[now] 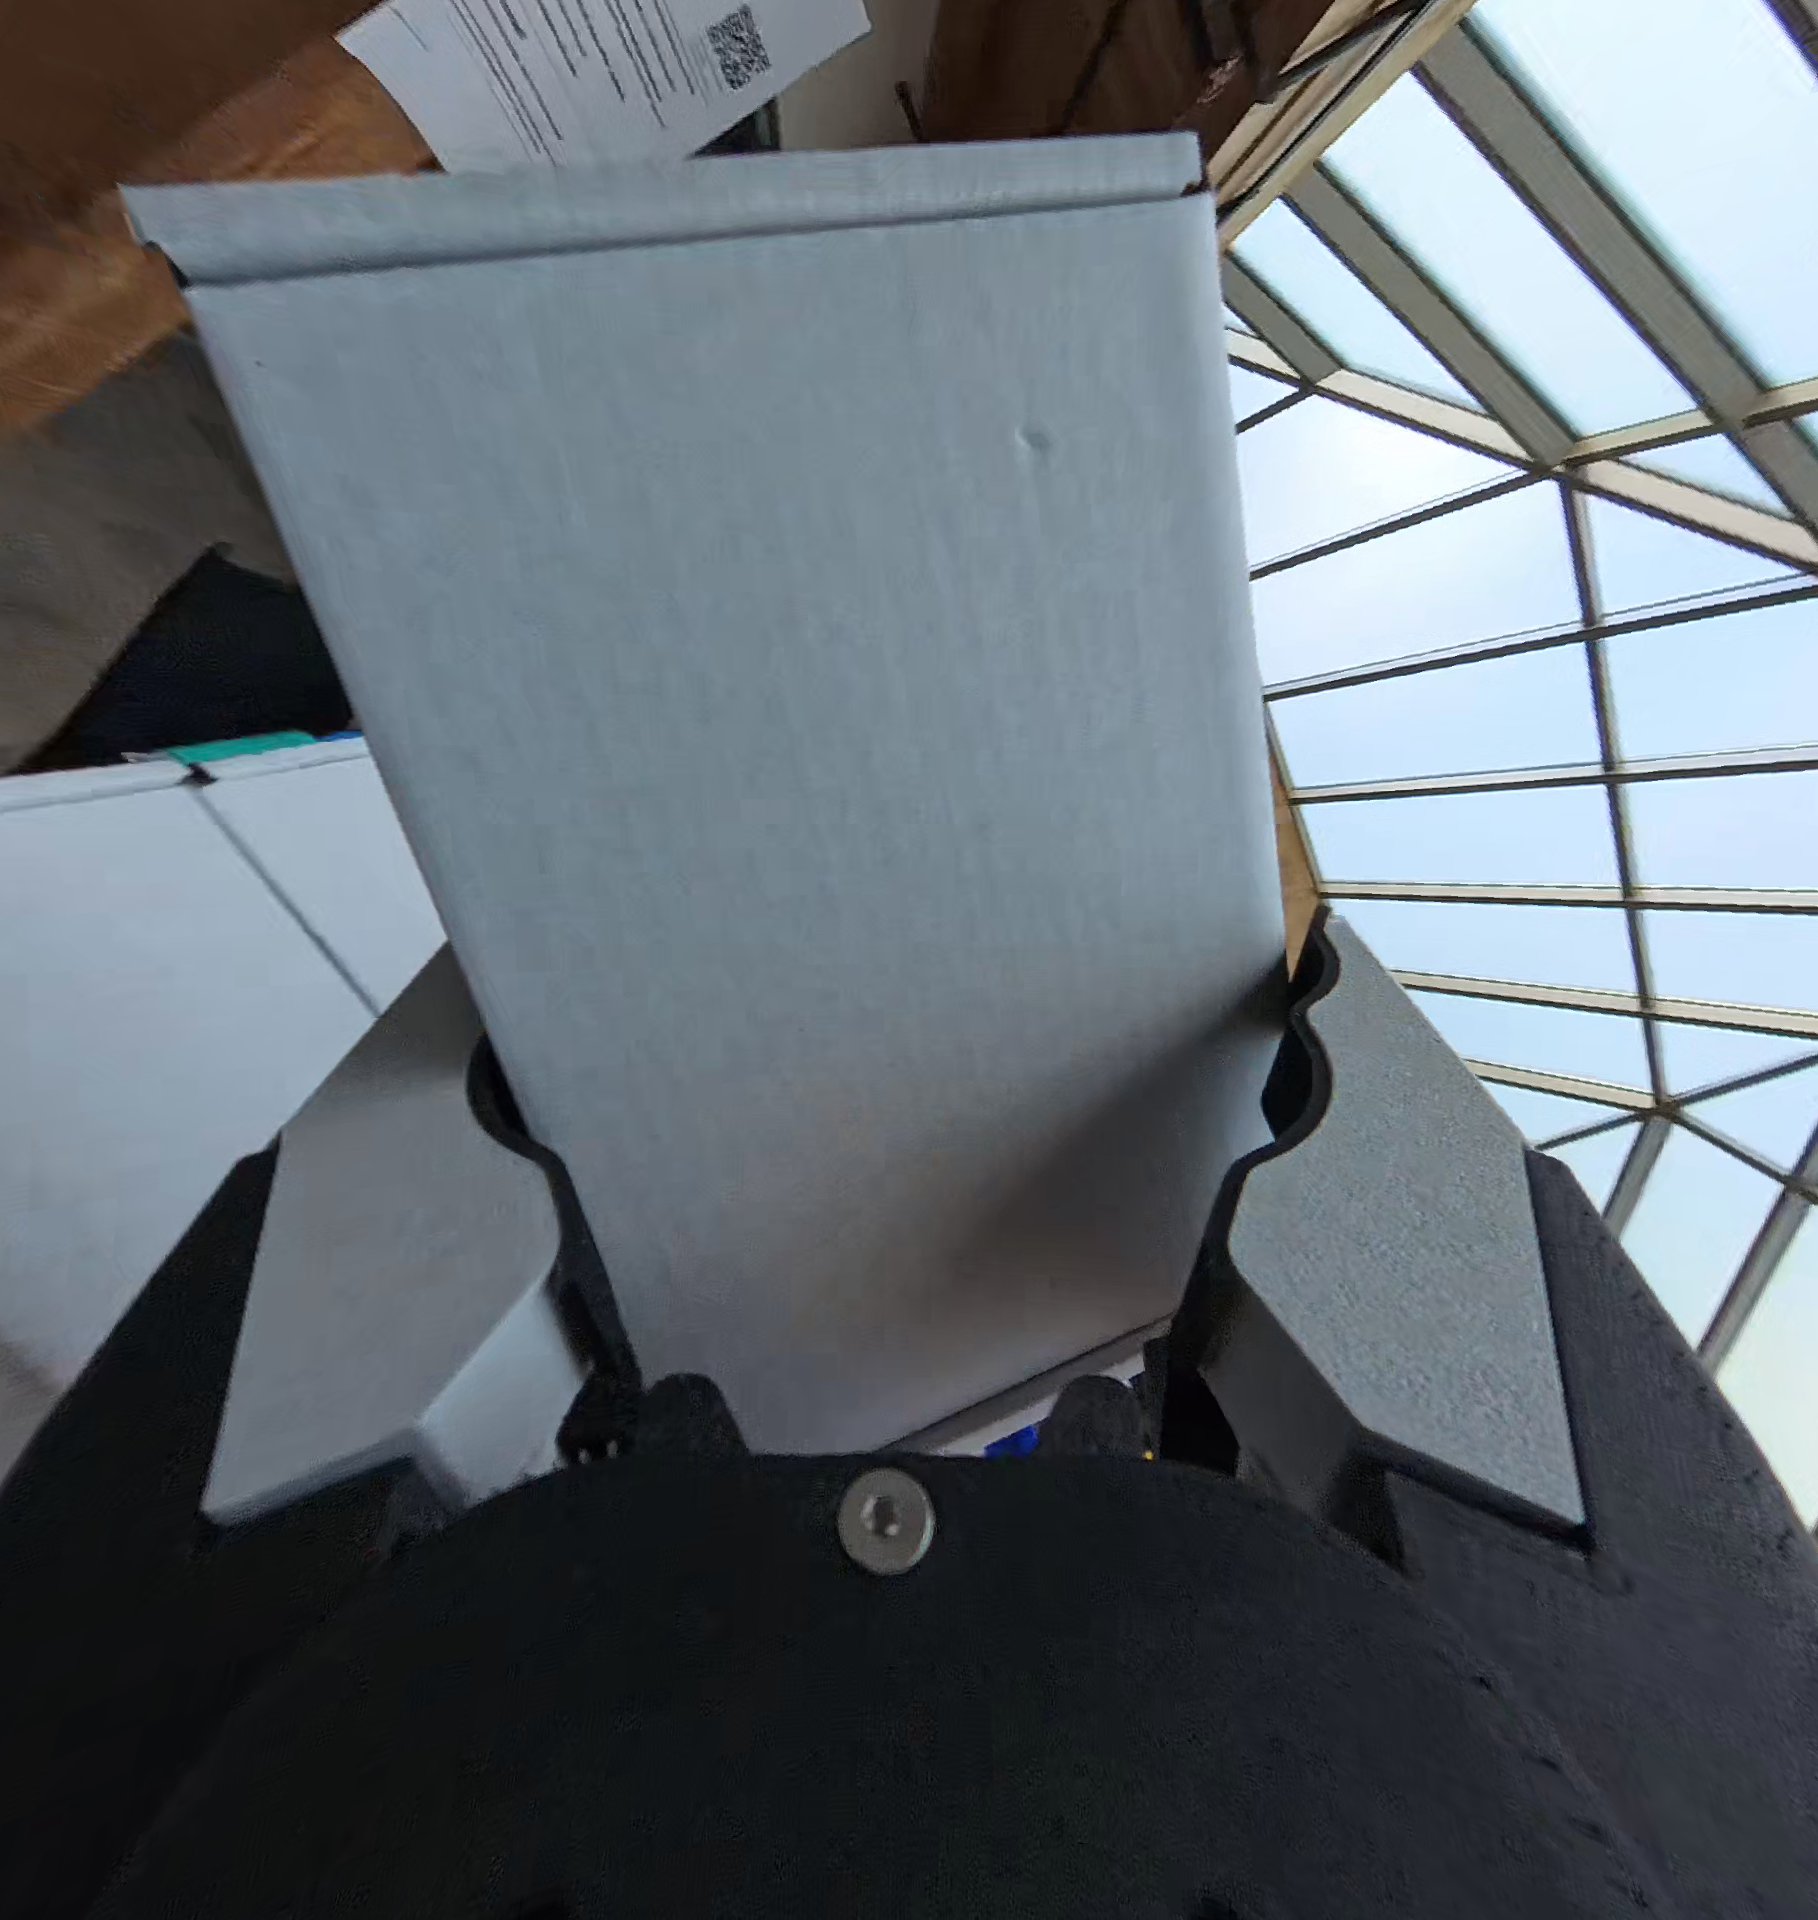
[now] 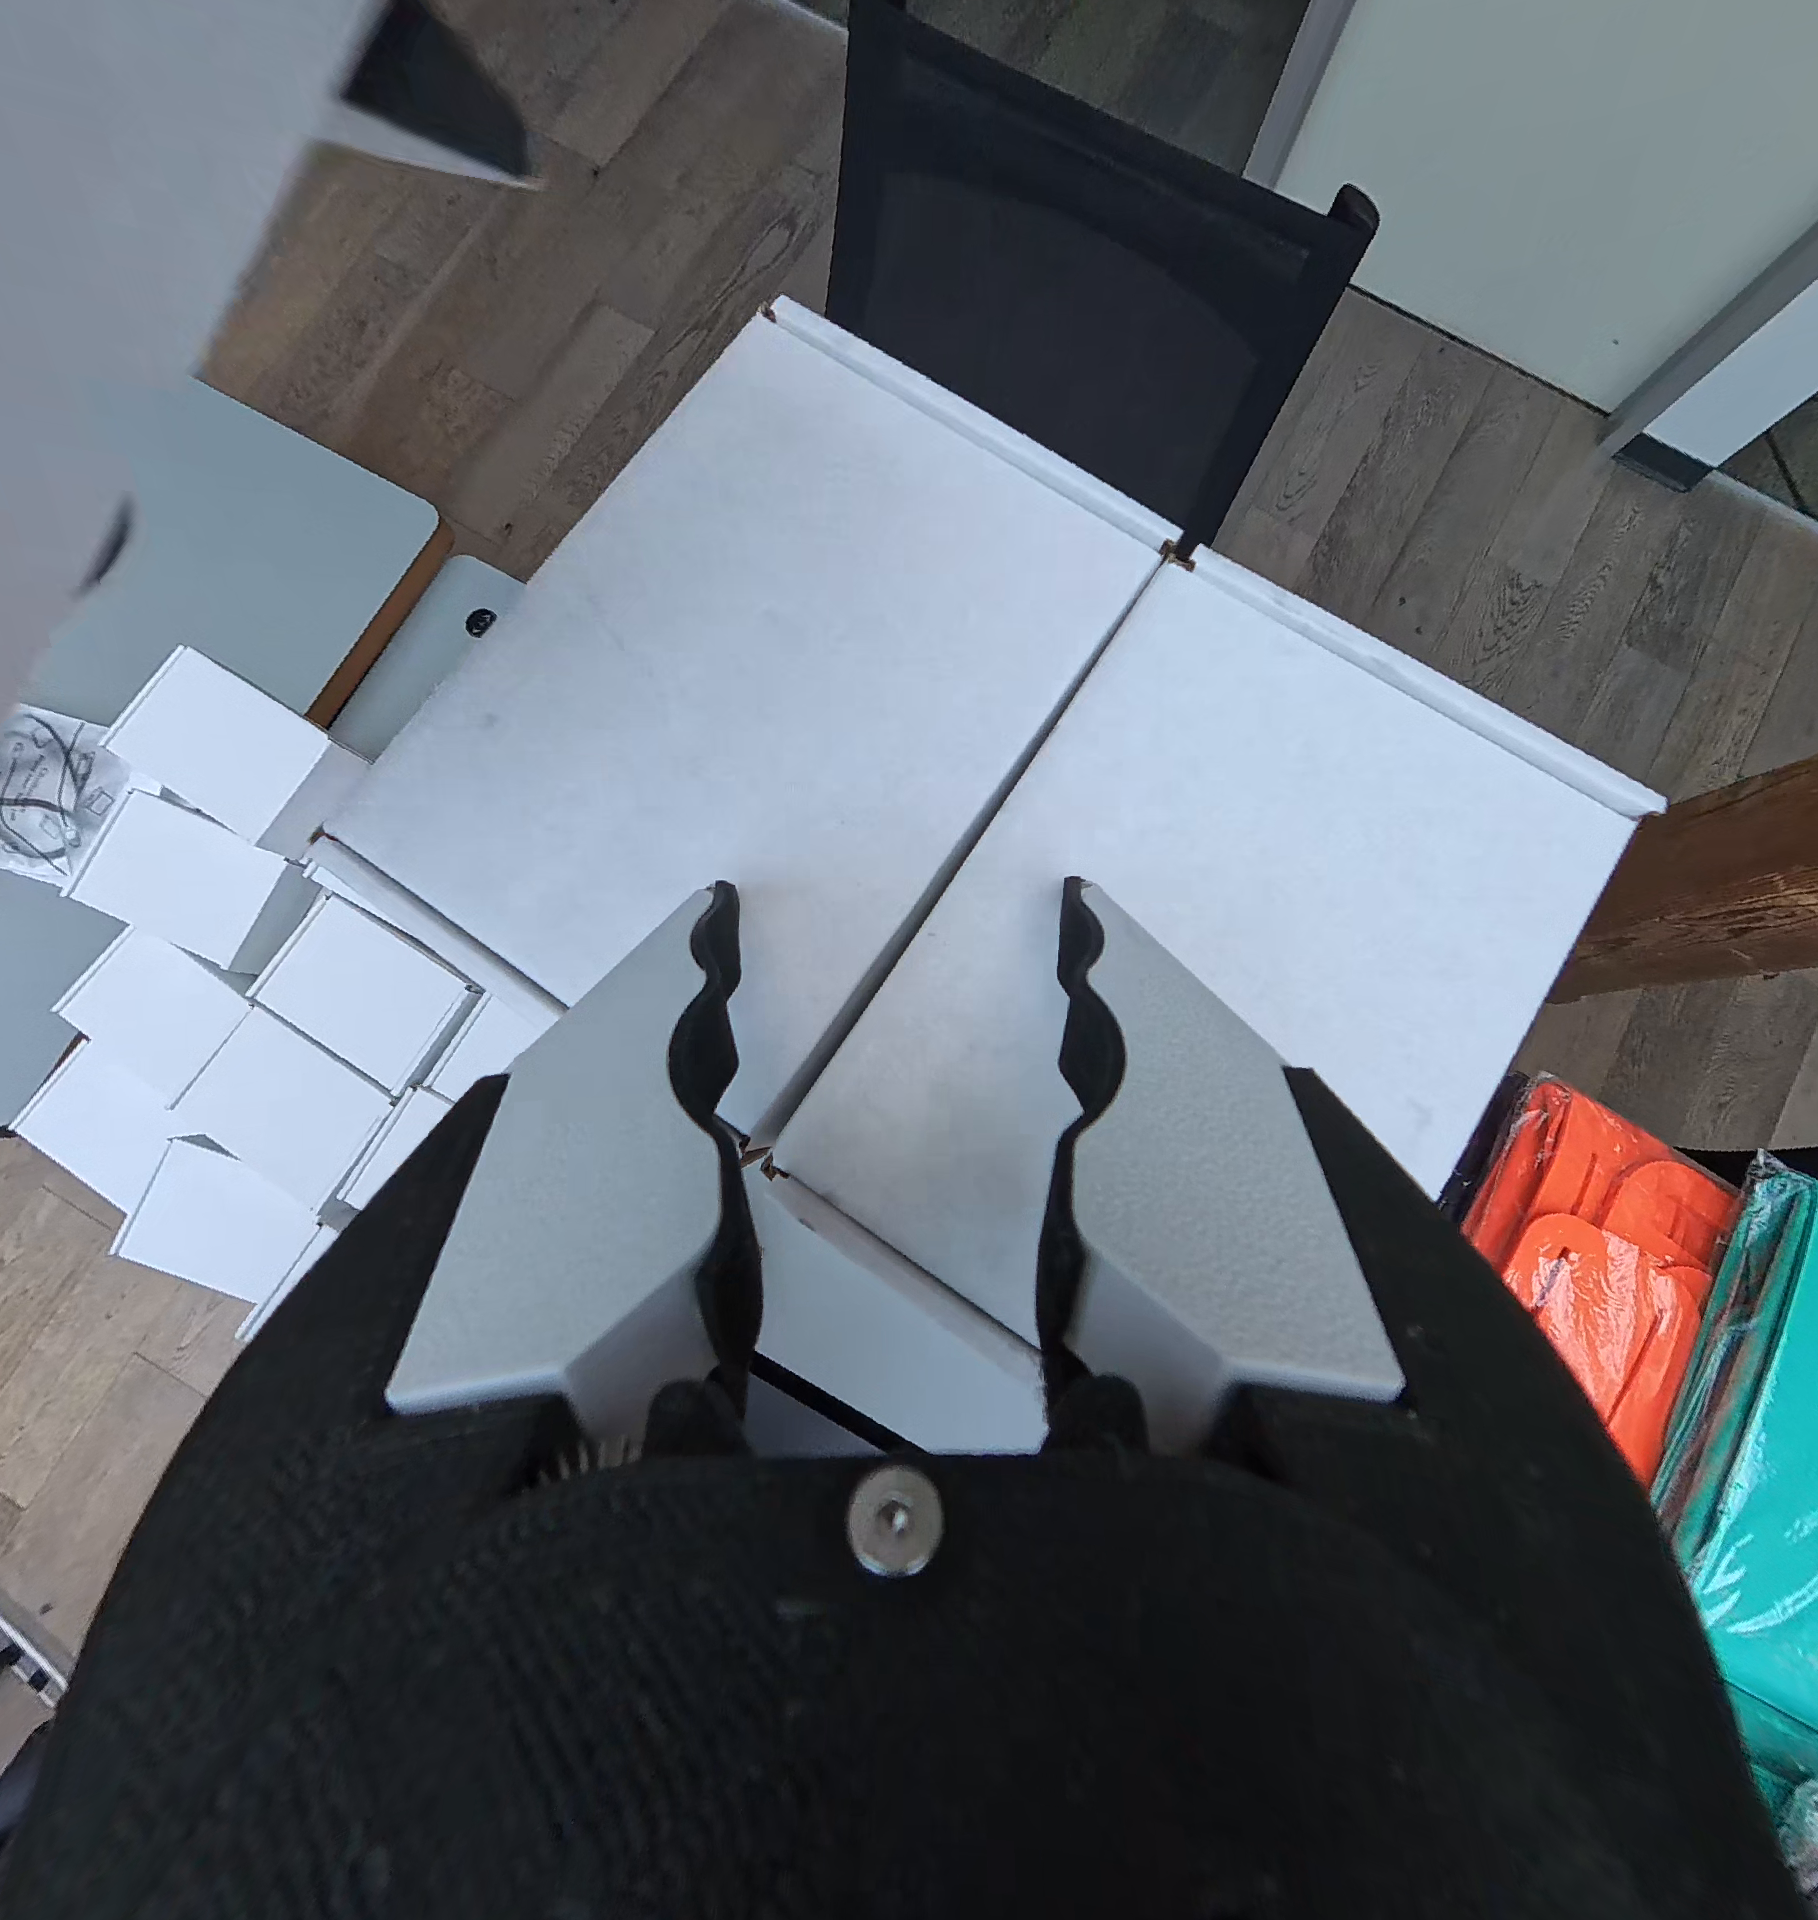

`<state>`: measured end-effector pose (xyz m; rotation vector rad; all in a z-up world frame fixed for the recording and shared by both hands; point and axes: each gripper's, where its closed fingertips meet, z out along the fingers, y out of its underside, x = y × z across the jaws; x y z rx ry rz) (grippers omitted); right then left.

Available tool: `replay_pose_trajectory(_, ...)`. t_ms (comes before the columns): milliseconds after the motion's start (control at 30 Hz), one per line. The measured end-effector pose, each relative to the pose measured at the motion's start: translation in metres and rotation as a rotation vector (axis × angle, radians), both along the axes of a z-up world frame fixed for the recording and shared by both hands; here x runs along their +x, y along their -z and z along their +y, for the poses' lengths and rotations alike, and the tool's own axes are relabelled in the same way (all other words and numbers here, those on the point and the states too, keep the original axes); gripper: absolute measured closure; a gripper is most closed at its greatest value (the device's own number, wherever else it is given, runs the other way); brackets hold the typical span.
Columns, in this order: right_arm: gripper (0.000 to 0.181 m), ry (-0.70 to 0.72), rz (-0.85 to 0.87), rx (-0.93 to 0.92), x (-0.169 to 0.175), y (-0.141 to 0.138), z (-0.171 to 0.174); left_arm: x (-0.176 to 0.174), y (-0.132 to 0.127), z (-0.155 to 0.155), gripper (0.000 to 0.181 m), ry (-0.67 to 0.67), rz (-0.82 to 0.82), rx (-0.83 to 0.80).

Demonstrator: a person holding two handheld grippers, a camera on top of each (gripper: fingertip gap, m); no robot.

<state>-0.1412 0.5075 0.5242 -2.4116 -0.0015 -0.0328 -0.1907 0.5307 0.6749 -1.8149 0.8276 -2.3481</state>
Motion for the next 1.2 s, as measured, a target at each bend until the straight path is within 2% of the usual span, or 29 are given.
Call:
replay_pose_trajectory(67, 0.119, -0.004, -0.002, 0.005, -0.001, 0.0, 0.001, 0.031, 0.007, 0.004, 0.04, 0.011, 0.037, -0.016)
replay_pose_trajectory(200, 0.119, -0.019, -0.013, 0.023, -0.003, -0.001, 0.006, 0.067, 0.02, 0.038, 0.039, -0.108, 0.15, 0.012)
replay_pose_trajectory(333, 0.12, -0.033, -0.027, 0.021, -0.006, -0.001, 0.007, 0.087, 0.071, 0.062, 0.039, -0.193, 0.488, 0.224)
replay_pose_trajectory(567, 0.119, -0.033, 0.002, 0.028, 0.001, 0.0, 0.003, 0.109, 0.126, 0.039, 0.039, -0.129, 0.795, 0.414)
replay_pose_trajectory(900, 0.117, -0.053, 0.048, 0.008, 0.007, -0.002, -0.011, 0.117, 0.131, 0.031, 0.039, -0.174, 0.875, 0.45)
replay_pose_trajectory(1033, 0.124, -0.08, 0.122, 0.048, -0.005, -0.006, -0.011, 0.112, 0.145, 0.039, 0.041, -0.221, 0.981, 0.592)
replay_pose_trajectory(1100, 0.137, -0.057, 0.01, 0.026, 0.007, -0.004, -0.015, 0.118, 0.144, 0.034, 0.041, -0.232, 0.969, 0.615)
replay_pose_trajectory(1200, 0.139, -0.063, -0.039, 0.005, 0.009, -0.004, -0.022, 0.125, 0.143, 0.025, 0.042, -0.233, 0.971, 0.634)
